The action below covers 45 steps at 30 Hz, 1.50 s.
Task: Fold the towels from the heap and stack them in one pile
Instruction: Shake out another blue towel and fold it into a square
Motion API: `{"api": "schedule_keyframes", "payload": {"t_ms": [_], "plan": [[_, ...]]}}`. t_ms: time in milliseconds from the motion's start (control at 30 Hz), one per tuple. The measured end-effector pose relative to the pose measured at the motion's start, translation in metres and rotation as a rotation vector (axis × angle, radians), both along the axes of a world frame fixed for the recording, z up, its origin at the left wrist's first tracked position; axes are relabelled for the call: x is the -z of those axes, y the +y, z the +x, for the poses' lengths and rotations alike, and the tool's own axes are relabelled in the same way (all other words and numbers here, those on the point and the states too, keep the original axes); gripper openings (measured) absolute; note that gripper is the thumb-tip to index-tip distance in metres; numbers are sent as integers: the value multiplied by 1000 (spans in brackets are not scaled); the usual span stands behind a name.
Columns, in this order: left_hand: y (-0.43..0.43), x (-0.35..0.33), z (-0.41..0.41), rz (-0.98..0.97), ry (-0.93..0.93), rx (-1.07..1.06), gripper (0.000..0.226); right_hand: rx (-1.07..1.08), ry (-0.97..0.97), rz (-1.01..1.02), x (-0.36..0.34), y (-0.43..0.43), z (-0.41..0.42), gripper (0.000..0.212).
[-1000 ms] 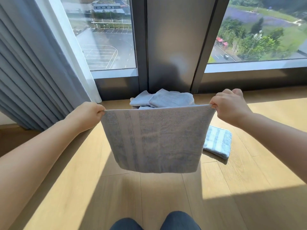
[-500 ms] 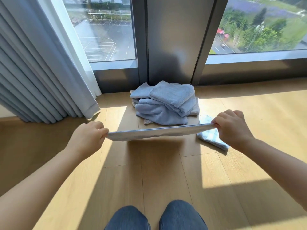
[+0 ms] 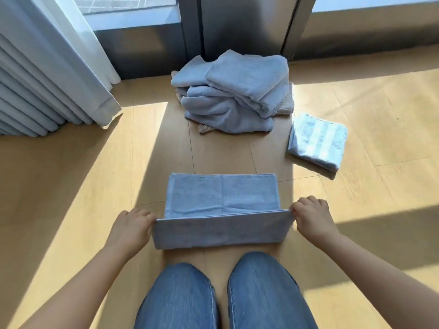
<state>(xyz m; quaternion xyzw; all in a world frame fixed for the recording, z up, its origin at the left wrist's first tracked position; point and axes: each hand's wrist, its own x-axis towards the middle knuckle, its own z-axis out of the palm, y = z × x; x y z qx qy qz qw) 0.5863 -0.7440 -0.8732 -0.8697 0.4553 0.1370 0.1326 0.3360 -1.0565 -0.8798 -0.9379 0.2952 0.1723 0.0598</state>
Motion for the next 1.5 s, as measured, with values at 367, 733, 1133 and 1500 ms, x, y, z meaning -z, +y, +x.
{"api": "schedule_keyframes", "payload": {"t_ms": [367, 733, 1133, 1500], "plan": [[-89, 36, 77, 12, 69, -193, 33, 174, 36, 56, 33, -59, 72, 32], [-109, 67, 93, -62, 288, -597, 43, 415, 31, 218, 57, -69, 104, 46], [-49, 80, 14, -296, 689, -1108, 27, 912, -45, 598, 72, -5, 32, 29], [-37, 82, -8, -181, 584, -1090, 29, 899, 63, 523, 83, 11, 10, 20]]}}
